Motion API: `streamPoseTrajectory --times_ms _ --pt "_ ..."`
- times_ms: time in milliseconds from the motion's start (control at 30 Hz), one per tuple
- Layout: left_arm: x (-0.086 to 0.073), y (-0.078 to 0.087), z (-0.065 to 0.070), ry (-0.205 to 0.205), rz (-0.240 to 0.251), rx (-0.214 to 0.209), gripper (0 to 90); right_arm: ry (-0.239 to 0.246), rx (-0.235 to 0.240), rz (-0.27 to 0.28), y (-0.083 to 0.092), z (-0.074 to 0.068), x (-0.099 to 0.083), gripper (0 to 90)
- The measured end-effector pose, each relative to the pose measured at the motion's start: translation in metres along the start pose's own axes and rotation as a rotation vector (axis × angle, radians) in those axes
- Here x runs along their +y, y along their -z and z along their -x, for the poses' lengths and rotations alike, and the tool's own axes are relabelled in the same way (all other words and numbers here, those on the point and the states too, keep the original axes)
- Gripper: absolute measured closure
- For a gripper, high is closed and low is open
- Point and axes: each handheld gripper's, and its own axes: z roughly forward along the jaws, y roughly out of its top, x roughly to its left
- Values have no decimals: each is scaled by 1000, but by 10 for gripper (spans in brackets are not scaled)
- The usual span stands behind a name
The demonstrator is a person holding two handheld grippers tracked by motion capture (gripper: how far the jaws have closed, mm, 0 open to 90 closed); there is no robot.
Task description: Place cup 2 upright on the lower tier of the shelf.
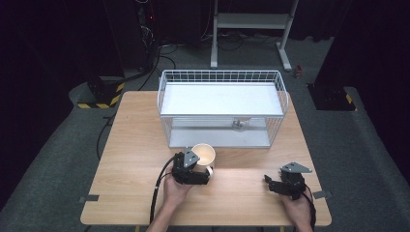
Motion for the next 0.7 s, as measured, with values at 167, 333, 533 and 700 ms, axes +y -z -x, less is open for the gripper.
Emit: streamPoseTrajectory --times_ms 167,333,533,700 --pt "9 -5 -6 19 14 0 90 0 0 0 0 0 0 252" --pt "16 -12 -12 42 18 -1 90 0 0 0 0 0 0 252" --pt "24 -20 -18 42 19 20 90 0 0 0 0 0 0 252" --pt "28 -25 -22 50 17 32 91 0 0 0 0 0 0 252"
